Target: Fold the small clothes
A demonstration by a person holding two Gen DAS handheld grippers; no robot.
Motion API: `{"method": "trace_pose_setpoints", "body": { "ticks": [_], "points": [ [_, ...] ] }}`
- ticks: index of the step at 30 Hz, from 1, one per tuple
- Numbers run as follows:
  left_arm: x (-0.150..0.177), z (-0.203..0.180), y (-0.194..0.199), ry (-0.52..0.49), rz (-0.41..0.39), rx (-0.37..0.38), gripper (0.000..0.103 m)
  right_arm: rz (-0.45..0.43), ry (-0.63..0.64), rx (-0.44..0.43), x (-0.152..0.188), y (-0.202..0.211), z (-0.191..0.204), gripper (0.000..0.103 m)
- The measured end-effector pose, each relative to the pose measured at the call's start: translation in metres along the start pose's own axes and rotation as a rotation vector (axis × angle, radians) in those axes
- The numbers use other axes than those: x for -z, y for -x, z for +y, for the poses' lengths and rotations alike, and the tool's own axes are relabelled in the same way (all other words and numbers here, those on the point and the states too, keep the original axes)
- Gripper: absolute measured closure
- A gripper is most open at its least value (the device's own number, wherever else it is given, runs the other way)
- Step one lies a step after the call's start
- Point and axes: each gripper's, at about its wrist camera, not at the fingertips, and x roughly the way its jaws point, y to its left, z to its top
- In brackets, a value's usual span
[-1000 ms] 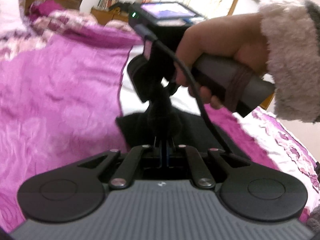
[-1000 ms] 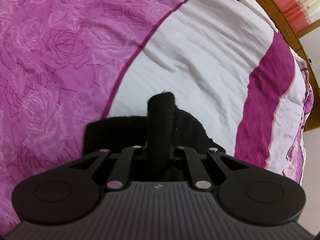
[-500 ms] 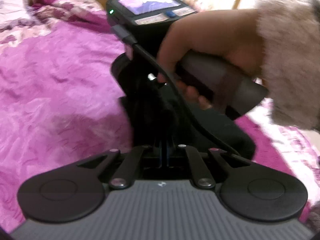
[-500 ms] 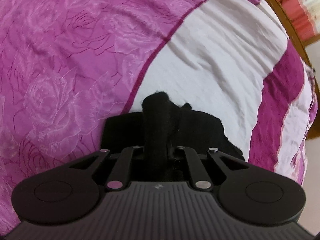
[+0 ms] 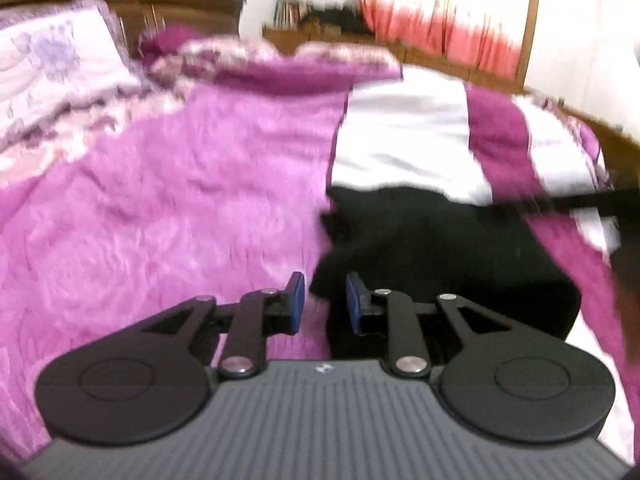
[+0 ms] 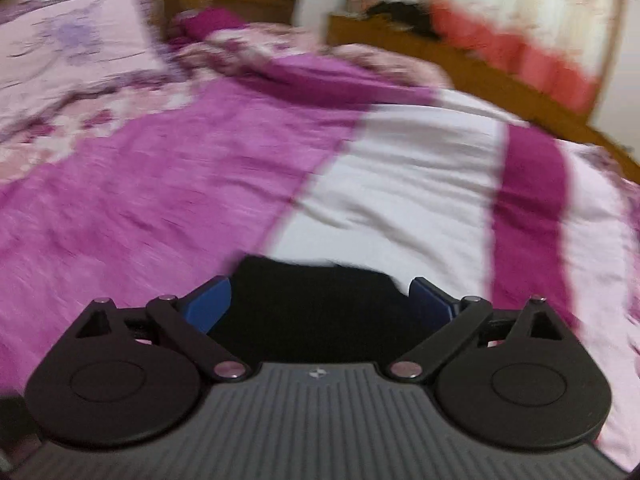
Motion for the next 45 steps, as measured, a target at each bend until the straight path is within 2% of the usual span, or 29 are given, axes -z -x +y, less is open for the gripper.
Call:
{"method": "trace_pose_setpoints", "body": {
  "ticks": [4, 5, 7, 10, 13, 14, 16, 18, 19, 21, 22, 23, 24, 25, 28, 32, 38, 43, 45],
  "points": [
    [-0.013, 0.010, -0.002, 0.030, -0.088, 0.099, 0.077, 0.000, -0.180, 0.084, 0.062, 0.019, -0.038, 0.004],
    [-0.017, 0.013, -0.006, 0.022, -0.090, 0.117, 0.072, -0.007, -0.236, 0.096, 0.078, 0.024, -0.048, 0.004],
    [-0.024, 0.019, -0.022, 0.040, -0.036, 0.160, 0.067, 0.000, -0.288, 0.085, 0.103, 0.027, -0.063, 0.004],
    [-0.028, 0.036, -0.053, 0.187, 0.114, 0.280, 0.069, -0.007, -0.326, 0.028, 0.128, 0.033, -0.075, 0.004],
    [-0.027, 0.036, -0.075, 0.231, 0.193, 0.355, 0.070, -0.042, -0.297, -0.045, 0.138, 0.034, -0.078, 0.004],
    [-0.026, 0.033, -0.080, 0.217, 0.207, 0.361, 0.077, -0.049, -0.277, -0.062, 0.139, 0.035, -0.076, 0.004],
    [-0.027, 0.026, -0.084, 0.196, 0.207, 0.351, 0.084, -0.070, -0.220, -0.107, 0.141, 0.041, -0.074, 0.004],
    [-0.028, 0.025, -0.081, 0.212, 0.192, 0.352, 0.088, -0.096, -0.143, -0.132, 0.144, 0.044, -0.068, 0.004],
    [-0.030, 0.026, -0.079, 0.245, 0.198, 0.368, 0.089, -0.100, -0.101, -0.126, 0.145, 0.043, -0.064, 0.004],
    [-0.034, 0.029, -0.074, 0.311, 0.214, 0.397, 0.089, -0.131, -0.027, -0.049, 0.154, 0.040, -0.055, 0.005],
    [-0.035, 0.029, -0.069, 0.334, 0.220, 0.399, 0.089, -0.160, -0.018, 0.006, 0.158, 0.038, -0.053, 0.014],
    [-0.036, 0.029, -0.063, 0.340, 0.218, 0.394, 0.090, -0.179, -0.015, 0.054, 0.162, 0.036, -0.050, 0.037],
    [-0.038, 0.028, -0.058, 0.331, 0.211, 0.379, 0.090, -0.171, -0.014, 0.059, 0.161, 0.034, -0.048, 0.050],
    [-0.039, 0.026, -0.054, 0.310, 0.204, 0.364, 0.090, -0.166, -0.025, 0.060, 0.160, 0.033, -0.047, 0.068],
    [-0.038, 0.021, -0.053, 0.255, 0.224, 0.305, 0.090, -0.198, -0.031, 0.085, 0.159, 0.037, -0.042, 0.079],
    [-0.028, 0.022, -0.055, 0.261, 0.255, 0.230, 0.089, -0.157, 0.033, 0.079, 0.158, 0.045, -0.037, 0.085],
    [-0.020, 0.005, -0.055, 0.102, 0.196, 0.151, 0.087, -0.094, 0.149, 0.092, 0.163, 0.042, -0.026, 0.086],
    [-0.020, 0.001, -0.058, 0.075, 0.201, 0.130, 0.082, -0.083, 0.147, 0.090, 0.165, 0.042, -0.023, 0.085],
    [-0.024, 0.010, -0.052, 0.136, 0.179, 0.174, 0.075, -0.079, 0.142, 0.088, 0.165, 0.043, -0.023, 0.085]
  ]
}}
